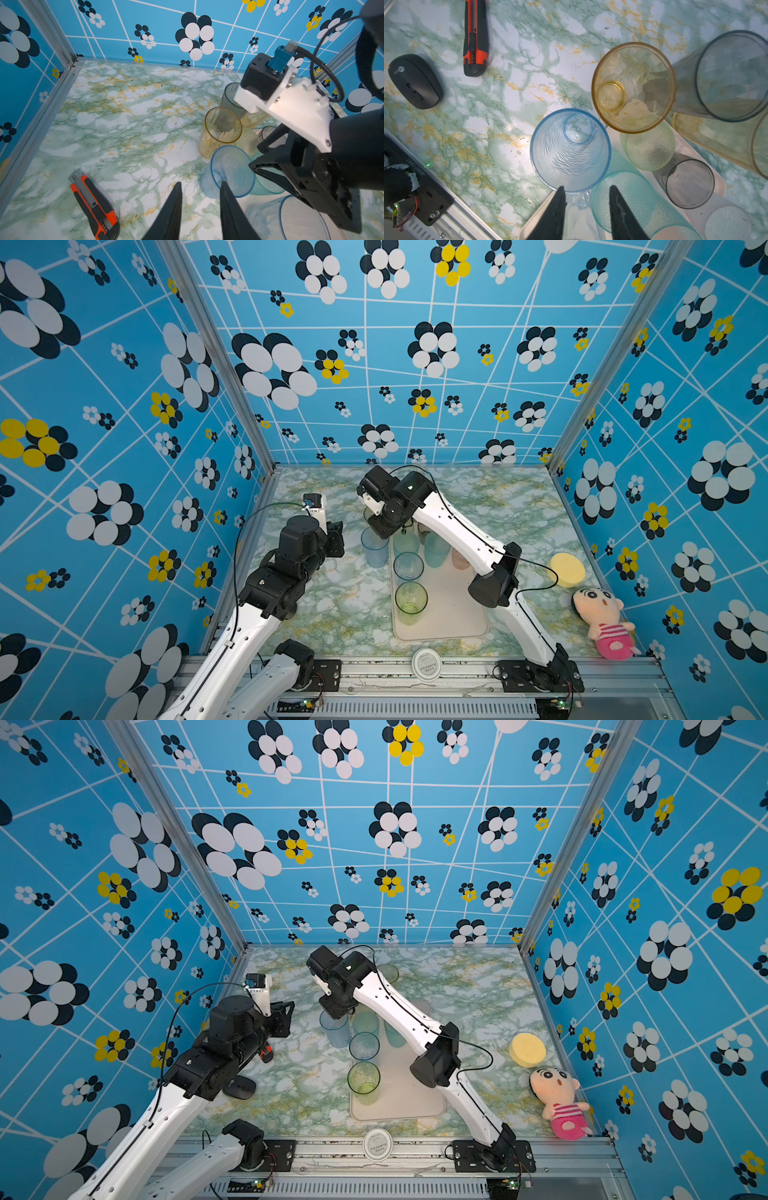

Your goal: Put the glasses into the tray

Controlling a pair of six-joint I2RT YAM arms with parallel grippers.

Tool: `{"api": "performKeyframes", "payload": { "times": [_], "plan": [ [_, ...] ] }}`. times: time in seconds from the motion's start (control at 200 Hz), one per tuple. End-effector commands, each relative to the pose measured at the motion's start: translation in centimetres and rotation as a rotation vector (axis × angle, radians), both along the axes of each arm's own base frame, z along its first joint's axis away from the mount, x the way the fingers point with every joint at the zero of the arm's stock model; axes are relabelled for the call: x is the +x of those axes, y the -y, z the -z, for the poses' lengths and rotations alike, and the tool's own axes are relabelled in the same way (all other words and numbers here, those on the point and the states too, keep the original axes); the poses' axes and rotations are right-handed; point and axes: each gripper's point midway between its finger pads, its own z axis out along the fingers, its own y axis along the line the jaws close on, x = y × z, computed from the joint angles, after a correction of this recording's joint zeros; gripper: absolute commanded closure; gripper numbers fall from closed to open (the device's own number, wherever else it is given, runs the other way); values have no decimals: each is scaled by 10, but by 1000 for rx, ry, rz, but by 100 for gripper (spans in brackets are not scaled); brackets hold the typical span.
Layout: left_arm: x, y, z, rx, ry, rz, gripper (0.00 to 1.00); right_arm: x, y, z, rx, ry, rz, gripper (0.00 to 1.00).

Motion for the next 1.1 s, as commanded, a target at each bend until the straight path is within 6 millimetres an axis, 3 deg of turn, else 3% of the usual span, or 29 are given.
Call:
{"api": "performKeyframes", "payload": {
  "times": [0.0, 0.295, 1.095],
  "plan": [
    [-3, -7, 11, 36, -25, -12, 68, 0, 8, 8, -61, 7, 18, 68],
    [-4, -9, 13, 49, -37, -13, 67, 10, 7, 15, -18, -31, 55, 78],
    [-5, -16, 17, 59, -47, -25, 67, 25, 7, 41, 1, -94, 86, 73]
  ]
}}
